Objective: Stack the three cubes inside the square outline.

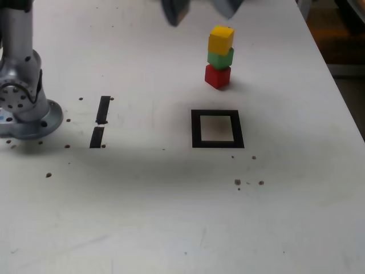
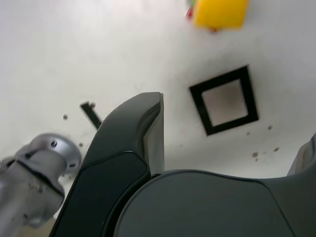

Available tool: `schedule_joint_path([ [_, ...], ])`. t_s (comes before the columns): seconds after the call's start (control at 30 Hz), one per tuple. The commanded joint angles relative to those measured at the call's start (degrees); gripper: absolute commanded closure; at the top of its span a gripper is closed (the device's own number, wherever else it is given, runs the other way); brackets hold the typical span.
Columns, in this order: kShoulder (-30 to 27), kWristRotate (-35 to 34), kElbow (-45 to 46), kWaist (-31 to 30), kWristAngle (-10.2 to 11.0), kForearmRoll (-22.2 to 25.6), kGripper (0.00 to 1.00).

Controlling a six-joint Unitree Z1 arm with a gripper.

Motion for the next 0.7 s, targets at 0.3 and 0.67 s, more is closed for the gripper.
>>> schedule_joint_path([
  [0.3, 8.17, 5.8, -8.63, 4.53, 5.9, -0.07, 0.01],
  [0.67, 10.33, 7.41, -0.4, 7.31, 8.0, -4.74, 0.04],
])
